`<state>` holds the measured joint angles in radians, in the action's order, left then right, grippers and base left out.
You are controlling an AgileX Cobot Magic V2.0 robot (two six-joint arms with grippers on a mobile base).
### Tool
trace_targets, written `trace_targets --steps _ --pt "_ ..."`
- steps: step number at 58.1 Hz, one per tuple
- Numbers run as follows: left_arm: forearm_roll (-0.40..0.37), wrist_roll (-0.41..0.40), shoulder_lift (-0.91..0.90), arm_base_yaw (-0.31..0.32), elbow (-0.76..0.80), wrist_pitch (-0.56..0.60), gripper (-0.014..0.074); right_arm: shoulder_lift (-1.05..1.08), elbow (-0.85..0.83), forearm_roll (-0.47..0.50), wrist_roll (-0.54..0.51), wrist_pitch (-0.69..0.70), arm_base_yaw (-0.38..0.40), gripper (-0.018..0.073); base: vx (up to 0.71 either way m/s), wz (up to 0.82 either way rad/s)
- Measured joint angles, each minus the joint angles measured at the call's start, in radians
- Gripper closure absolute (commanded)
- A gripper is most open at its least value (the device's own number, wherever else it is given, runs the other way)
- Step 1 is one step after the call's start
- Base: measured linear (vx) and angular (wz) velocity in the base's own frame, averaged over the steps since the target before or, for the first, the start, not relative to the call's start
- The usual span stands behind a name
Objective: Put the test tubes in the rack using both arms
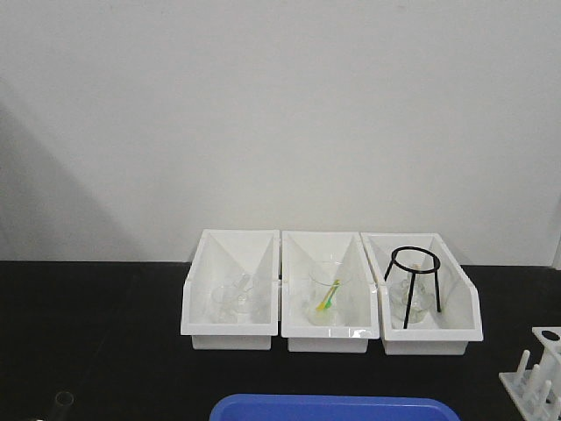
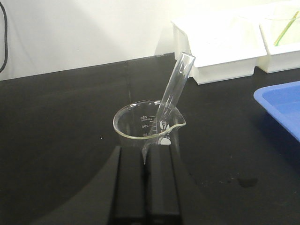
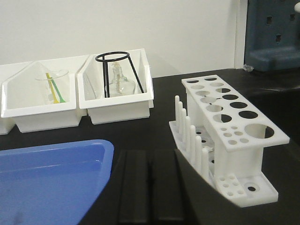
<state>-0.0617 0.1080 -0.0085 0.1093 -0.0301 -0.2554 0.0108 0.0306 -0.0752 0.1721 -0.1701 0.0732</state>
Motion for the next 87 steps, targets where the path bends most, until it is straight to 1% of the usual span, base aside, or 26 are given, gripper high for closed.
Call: trace_targets --steps 29,33,42,46,62,67,73,75,79,84,87 --pt "0.0 0.0 0.0 0.0 0.0 0.003 0.0617 0.0 0.0 0.0 0.0 0.0 0.0 0.0566 0.0 0.0" --pt "0.0 0.0 0.0 0.0 0.0 0.033 0.0617 0.0 0.0 0.0 0.0 0.0 0.0 0.0566 0.0 0.0" --pt "0.0 0.0 0.0 0.0 0.0 0.149 0.0617 0.0 0.0 0.0 0.0 0.0 0.0 0.0566 0.0 0.0" --pt "0.0 0.0 0.0 0.0 0.0 0.178 0.0617 0.0 0.0 0.0 0.0 0.0 0.0 0.0566 0.0 0.0" --pt "0.0 0.0 0.0 0.0 0.0 0.204 0.0617 0.0 0.0 0.0 0.0 0.002 0.0 0.0566 0.0 0.0" --pt "-0.001 -0.008 0.0 0.0 0.0 0.246 0.0617 0.0 0.001 -0.006 0.0 0.049 0.0 0.0566 0.0 0.0" --pt "-0.023 -0.077 0.0 0.0 0.0 0.307 0.0617 0.0 0.001 -0.015 0.0 0.179 0.0 0.0566 0.0 0.0" --pt "-0.032 -0.099 0.0 0.0 0.008 0.303 0.0617 0.0 -0.009 -0.018 -0.001 0.206 0.0 0.0566 0.0 0.0" --pt "-0.043 -0.133 0.0 0.0 0.052 0.262 0.0617 0.0 -0.071 -0.024 -0.003 0.21 0.0 0.0566 0.0 0.0" --pt "-0.038 -0.138 0.0 0.0 0.149 0.211 0.0617 -0.026 -0.198 -0.039 -0.003 0.201 0.0 0.0566 0.0 0.0" --pt "-0.024 -0.13 0.014 0.0 0.237 0.195 0.0617 -0.065 -0.297 -0.053 -0.003 0.189 0.0 0.0566 0.0 0.0"
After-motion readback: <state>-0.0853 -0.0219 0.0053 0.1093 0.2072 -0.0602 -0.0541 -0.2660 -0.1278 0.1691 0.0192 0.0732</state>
